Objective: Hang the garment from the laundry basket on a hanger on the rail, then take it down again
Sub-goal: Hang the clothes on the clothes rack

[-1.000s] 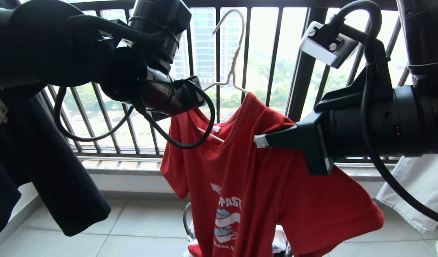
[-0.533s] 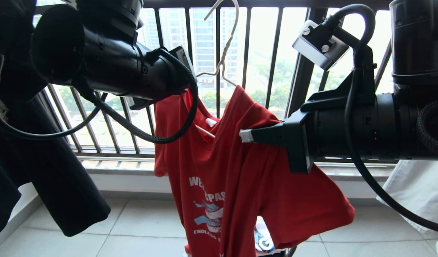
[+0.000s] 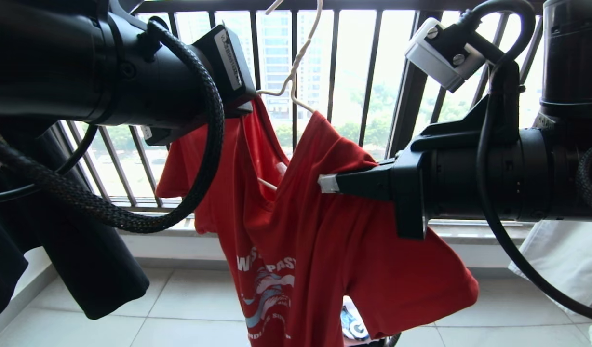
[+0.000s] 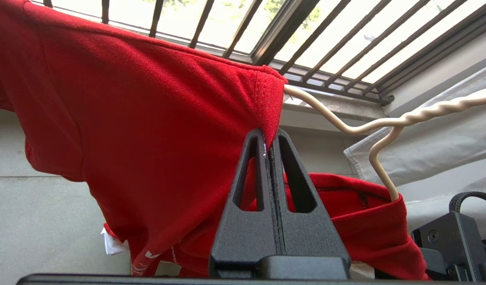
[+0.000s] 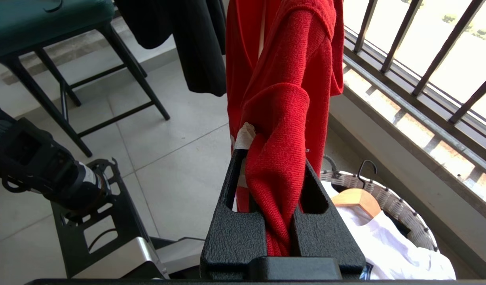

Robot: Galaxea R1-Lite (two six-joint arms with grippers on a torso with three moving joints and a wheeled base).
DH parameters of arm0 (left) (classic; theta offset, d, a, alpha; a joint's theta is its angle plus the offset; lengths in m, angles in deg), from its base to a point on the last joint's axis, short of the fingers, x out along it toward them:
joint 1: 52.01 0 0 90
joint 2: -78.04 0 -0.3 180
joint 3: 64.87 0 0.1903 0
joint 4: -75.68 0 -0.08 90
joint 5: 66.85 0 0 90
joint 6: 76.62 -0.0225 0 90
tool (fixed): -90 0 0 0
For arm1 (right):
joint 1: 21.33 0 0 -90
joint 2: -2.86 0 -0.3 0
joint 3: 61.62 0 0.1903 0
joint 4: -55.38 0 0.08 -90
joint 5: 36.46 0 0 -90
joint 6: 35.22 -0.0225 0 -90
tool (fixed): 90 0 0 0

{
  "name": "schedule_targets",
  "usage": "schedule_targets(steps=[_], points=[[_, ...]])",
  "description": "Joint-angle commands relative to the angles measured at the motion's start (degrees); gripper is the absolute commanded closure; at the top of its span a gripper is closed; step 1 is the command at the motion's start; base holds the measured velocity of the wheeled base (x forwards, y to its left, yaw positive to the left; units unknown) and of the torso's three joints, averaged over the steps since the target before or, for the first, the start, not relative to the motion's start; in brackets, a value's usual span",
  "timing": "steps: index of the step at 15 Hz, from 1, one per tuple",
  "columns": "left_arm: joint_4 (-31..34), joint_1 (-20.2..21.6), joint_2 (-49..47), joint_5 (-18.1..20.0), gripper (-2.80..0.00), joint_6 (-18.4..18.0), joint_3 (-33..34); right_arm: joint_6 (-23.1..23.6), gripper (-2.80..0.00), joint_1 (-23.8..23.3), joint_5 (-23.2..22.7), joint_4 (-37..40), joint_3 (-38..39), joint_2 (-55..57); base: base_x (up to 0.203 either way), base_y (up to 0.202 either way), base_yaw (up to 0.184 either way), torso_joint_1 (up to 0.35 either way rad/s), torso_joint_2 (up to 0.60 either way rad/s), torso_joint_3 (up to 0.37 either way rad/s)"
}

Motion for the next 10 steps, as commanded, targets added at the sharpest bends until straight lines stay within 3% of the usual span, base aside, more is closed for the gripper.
schedule_targets(steps=[1, 5, 6, 10], points=[[0.2, -0.8, 0.7, -0.1, 0.0, 0.2, 0.7, 0.0, 0.0, 0.0, -0.3, -0.4, 0.6, -0.7, 0.0, 0.0, 0.0, 0.0, 0.0, 0.0], [0.2, -2.5, 1.5, -0.1, 0.0, -0.5, 1.8, 0.0, 0.0, 0.0, -0.4, -0.4, 0.7, -0.9, 0.0, 0.0, 0.0, 0.0, 0.0, 0.0], [0.2, -2.5, 2.1, -0.1, -2.8, -0.5, 1.8, 0.0, 0.0, -0.1, -0.4, -0.5, 0.7, -1.0, 0.0, 0.0, 0.0, 0.0, 0.0, 0.0], [0.2, -3.8, 4.2, -0.1, -2.8, -0.6, 1.9, -0.1, 0.0, -0.1, -0.4, -0.5, 0.8, -0.9, 0.0, 0.0, 0.0, 0.0, 0.0, 0.0]])
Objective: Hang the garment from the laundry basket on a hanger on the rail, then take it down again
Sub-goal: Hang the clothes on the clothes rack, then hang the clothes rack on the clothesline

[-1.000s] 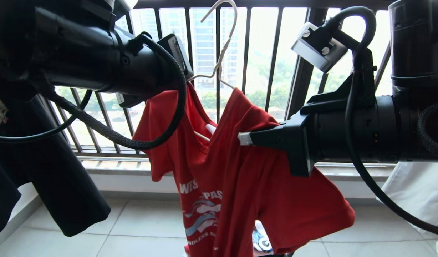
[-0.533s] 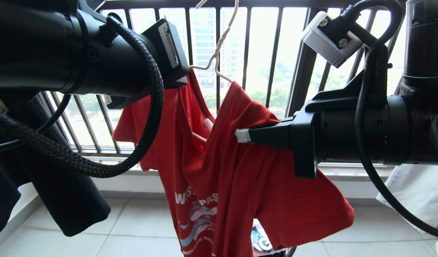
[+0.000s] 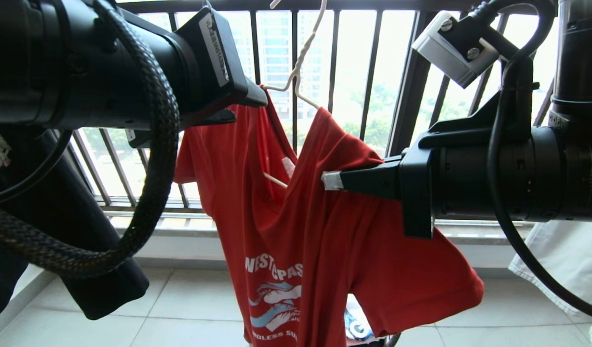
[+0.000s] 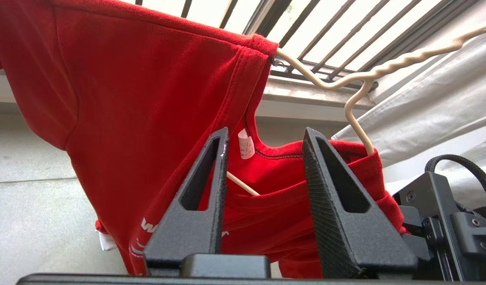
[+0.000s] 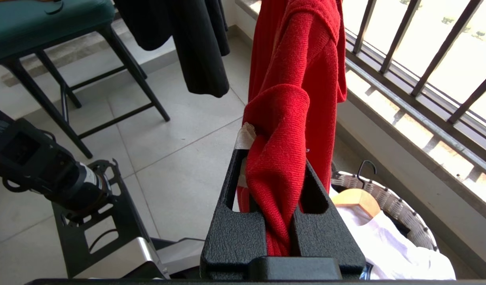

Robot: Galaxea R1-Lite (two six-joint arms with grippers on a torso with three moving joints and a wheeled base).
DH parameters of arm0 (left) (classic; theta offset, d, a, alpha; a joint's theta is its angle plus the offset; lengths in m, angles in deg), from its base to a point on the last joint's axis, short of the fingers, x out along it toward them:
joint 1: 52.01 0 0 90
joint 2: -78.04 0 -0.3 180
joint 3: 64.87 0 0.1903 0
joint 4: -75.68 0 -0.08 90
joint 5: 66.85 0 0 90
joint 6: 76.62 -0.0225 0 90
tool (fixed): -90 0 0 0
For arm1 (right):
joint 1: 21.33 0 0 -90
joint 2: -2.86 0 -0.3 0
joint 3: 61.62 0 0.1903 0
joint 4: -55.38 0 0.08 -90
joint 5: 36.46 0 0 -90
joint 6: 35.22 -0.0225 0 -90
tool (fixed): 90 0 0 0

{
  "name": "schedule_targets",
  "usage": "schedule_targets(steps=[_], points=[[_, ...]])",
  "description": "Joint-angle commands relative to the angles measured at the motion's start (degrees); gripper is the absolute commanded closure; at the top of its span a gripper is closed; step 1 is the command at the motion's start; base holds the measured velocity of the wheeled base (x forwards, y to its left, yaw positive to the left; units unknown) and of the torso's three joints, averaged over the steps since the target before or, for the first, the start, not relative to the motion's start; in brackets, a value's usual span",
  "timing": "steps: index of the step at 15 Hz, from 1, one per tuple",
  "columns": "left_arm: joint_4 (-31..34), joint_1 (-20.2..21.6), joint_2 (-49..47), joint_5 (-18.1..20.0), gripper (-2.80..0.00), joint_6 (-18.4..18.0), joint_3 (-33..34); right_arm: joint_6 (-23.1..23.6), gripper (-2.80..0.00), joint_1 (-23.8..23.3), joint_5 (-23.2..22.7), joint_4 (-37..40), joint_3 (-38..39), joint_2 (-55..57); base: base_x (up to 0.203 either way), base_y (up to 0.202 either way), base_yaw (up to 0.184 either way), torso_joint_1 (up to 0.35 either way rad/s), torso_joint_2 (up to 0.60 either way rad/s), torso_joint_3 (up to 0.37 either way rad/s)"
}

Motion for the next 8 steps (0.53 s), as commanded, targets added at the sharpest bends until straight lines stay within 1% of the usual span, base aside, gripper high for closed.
schedule_targets(steps=[1, 3, 5, 6, 7, 8], points=[[0.2, -1.3, 1.6, -0.2, -2.8, 0.1, 0.1, -0.1, 0.0, 0.0, -0.2, -0.1, 0.3, 0.0, 0.0, 0.0, 0.0, 0.0, 0.0, 0.0], [0.2, -2.2, 3.2, -0.2, -2.8, -0.5, 0.7, -0.1, 0.0, 0.0, -0.4, -2.1, 1.1, -0.1, 0.0, 0.0, 0.0, 0.0, 0.0, 0.0], [0.2, -2.1, 5.4, -0.3, -2.8, -1.4, 0.8, 0.0, 0.0, 0.0, -0.9, -6.2, 3.0, -0.4, 0.0, 0.0, 0.0, 0.0, 0.0, 0.0], [0.2, -2.0, 6.3, -0.4, -2.8, -1.7, 0.8, 0.0, 0.0, 0.0, -1.1, -6.6, 3.3, -0.5, 0.0, 0.0, 0.0, 0.0, 0.0, 0.0], [0.2, -2.0, 6.8, -0.6, 0.0, -1.9, 0.9, 0.0, 0.0, 0.0, -1.1, -6.7, 3.3, -0.6, 0.0, 0.0, 0.0, 0.0, 0.0, 0.0], [0.2, -1.9, 6.9, -0.6, 0.0, -2.2, 0.9, 0.0, 0.0, 0.0, -1.1, -6.7, 3.3, -0.5, 0.0, 0.0, 0.0, 0.0, 0.0, 0.0]])
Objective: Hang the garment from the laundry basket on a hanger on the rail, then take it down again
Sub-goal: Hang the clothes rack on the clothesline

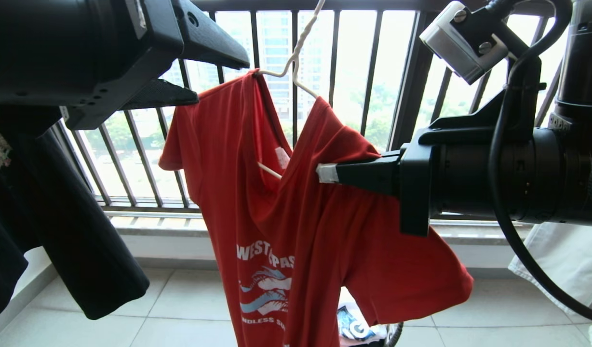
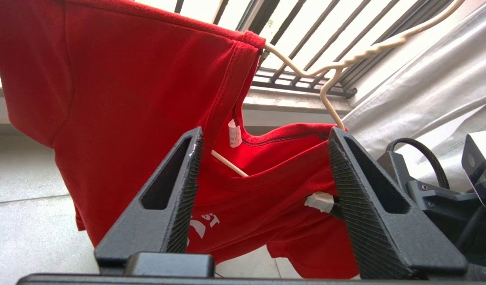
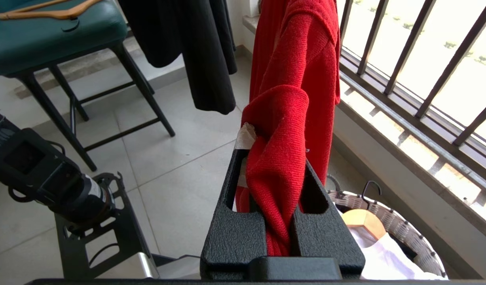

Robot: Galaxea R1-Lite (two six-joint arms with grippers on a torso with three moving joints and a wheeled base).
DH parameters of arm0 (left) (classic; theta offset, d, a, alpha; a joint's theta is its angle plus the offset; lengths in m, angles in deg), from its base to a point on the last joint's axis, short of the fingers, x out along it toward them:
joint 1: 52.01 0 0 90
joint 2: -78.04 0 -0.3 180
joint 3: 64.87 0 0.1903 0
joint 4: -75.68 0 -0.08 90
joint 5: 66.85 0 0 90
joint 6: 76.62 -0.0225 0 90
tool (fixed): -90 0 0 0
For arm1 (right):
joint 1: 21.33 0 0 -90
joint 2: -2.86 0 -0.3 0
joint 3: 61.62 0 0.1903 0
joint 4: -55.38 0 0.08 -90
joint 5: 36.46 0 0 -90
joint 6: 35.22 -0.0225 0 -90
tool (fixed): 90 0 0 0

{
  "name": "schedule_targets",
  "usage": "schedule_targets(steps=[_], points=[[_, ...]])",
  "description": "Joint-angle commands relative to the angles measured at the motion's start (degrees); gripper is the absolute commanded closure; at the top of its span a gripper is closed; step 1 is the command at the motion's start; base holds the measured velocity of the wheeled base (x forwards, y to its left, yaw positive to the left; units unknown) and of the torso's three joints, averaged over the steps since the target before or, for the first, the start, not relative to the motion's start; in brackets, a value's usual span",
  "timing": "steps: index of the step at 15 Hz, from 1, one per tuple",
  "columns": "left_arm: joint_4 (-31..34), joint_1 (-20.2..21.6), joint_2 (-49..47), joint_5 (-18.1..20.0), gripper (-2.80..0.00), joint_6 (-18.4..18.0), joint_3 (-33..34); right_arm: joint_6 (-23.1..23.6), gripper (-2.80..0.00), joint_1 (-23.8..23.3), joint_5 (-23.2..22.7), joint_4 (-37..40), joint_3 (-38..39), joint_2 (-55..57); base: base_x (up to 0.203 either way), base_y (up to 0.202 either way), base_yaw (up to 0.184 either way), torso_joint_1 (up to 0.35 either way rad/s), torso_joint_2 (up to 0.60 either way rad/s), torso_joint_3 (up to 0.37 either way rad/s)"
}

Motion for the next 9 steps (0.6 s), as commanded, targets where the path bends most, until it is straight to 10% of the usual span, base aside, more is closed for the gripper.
schedule_targets(steps=[1, 9], points=[[0.2, 0.1, 1.3, -0.1, 0.0, -0.2, 0.1, 0.0, 0.0, 0.0, 0.0, 0.1, 0.3, -0.2, 0.0, 0.0, 0.0, 0.0, 0.0, 0.0], [0.2, 0.2, 3.2, -1.7, 0.0, -0.8, 0.7, 0.7, 0.0, -0.1, 6.9, 0.9, -1.0, -5.3, 0.0, 0.0, 0.0, 0.0, 0.0, 0.0]])
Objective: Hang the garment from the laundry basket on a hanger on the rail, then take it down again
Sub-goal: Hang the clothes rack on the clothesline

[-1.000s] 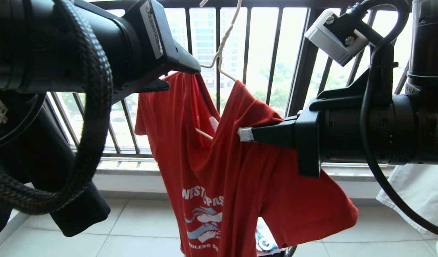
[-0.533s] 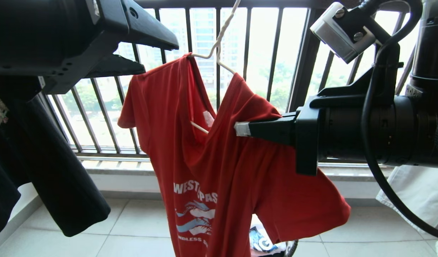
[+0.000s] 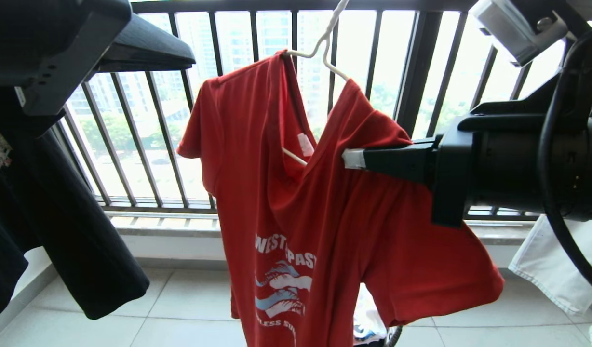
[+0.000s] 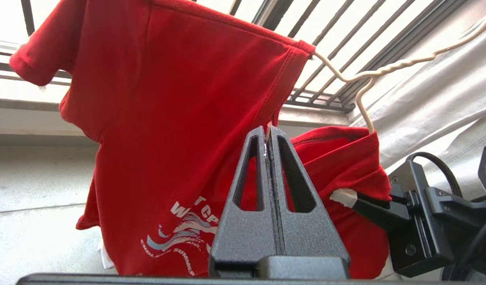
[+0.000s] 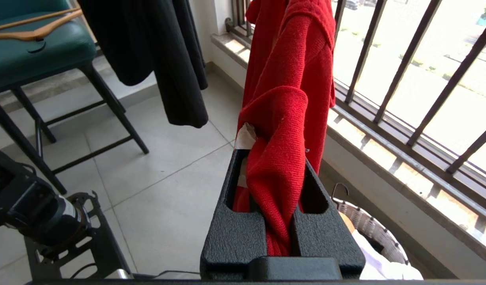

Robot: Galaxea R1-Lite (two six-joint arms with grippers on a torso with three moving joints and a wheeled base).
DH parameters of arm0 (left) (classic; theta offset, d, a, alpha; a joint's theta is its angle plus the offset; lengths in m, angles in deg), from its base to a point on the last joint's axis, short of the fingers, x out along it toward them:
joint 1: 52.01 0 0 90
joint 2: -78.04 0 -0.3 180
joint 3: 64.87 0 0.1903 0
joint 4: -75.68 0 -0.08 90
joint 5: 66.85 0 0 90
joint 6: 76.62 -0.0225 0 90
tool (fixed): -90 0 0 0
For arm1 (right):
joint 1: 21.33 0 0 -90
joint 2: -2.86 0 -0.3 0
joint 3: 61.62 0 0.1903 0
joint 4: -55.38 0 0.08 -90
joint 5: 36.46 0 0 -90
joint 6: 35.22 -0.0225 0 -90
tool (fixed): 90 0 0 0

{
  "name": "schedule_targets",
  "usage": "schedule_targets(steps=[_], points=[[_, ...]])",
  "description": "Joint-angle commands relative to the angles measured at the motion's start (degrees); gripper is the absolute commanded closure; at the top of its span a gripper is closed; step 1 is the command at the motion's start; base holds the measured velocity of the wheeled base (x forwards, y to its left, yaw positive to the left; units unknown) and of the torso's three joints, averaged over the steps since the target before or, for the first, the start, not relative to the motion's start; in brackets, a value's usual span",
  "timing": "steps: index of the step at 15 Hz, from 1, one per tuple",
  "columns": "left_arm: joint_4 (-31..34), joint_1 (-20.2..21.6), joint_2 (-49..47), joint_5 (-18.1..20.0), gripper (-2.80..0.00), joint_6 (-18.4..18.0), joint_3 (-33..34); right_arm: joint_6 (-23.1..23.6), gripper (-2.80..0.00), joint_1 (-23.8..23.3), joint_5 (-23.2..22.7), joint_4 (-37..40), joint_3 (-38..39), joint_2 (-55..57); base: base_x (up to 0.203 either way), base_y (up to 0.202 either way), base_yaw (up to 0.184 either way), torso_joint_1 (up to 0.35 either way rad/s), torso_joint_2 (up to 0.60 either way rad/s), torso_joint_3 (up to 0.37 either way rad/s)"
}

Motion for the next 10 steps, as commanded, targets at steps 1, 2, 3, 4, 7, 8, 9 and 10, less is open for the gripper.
schedule_targets(steps=[1, 2, 3, 4, 7, 8, 9, 10], points=[[0.2, 0.0, 0.8, 0.0, 0.0, -0.3, 1.3, 0.0, 0.0, 0.0, 2.2, 2.2, -4.1, -1.8, 0.0, 0.0, 0.0, 0.0, 0.0, 0.0], [0.2, 0.0, 0.5, 0.0, 0.0, -0.3, 1.4, 0.1, 0.0, 0.0, 2.9, 5.5, -6.8, -2.2, 0.0, 0.0, 0.0, 0.0, 0.0, 0.0], [0.2, 0.1, 0.0, 0.0, 0.0, -0.5, 1.3, 0.1, 0.0, 0.0, 3.9, 8.5, -9.2, -2.4, 0.0, 0.0, 0.0, 0.0, 0.0, 0.0], [0.2, 0.2, -0.2, 0.0, 0.0, -0.7, 1.2, 0.1, 0.0, 0.0, 5.9, 11.2, -11.4, -2.6, 0.0, 0.0, 0.0, 0.0, 0.0, 0.0], [0.2, 2.7, -0.2, 0.0, 0.0, -2.6, 1.2, 0.1, 0.0, -0.5, 8.8, 18.1, -15.1, -4.1, 0.0, 0.0, 0.0, 0.0, 0.0, 0.0], [0.3, 3.9, -0.2, 0.0, 0.0, -2.7, 1.0, 0.1, 0.0, -1.9, 9.2, 21.0, -15.1, -5.5, 0.0, 0.0, 0.0, 0.0, 0.0, 0.0], [0.3, 5.1, -0.2, 0.0, 0.0, -2.7, 0.8, 0.0, 0.0, -2.6, 9.3, 22.5, -15.1, -6.6, 0.0, 0.0, 0.0, 0.0, 0.0, 0.0], [0.3, 6.0, -0.2, 0.1, 0.0, -3.1, 0.7, -0.1, 0.0, -2.9, 9.3, 22.9, -15.0, -7.4, 0.0, 0.0, 0.0, 0.0, 0.0, 0.0]])
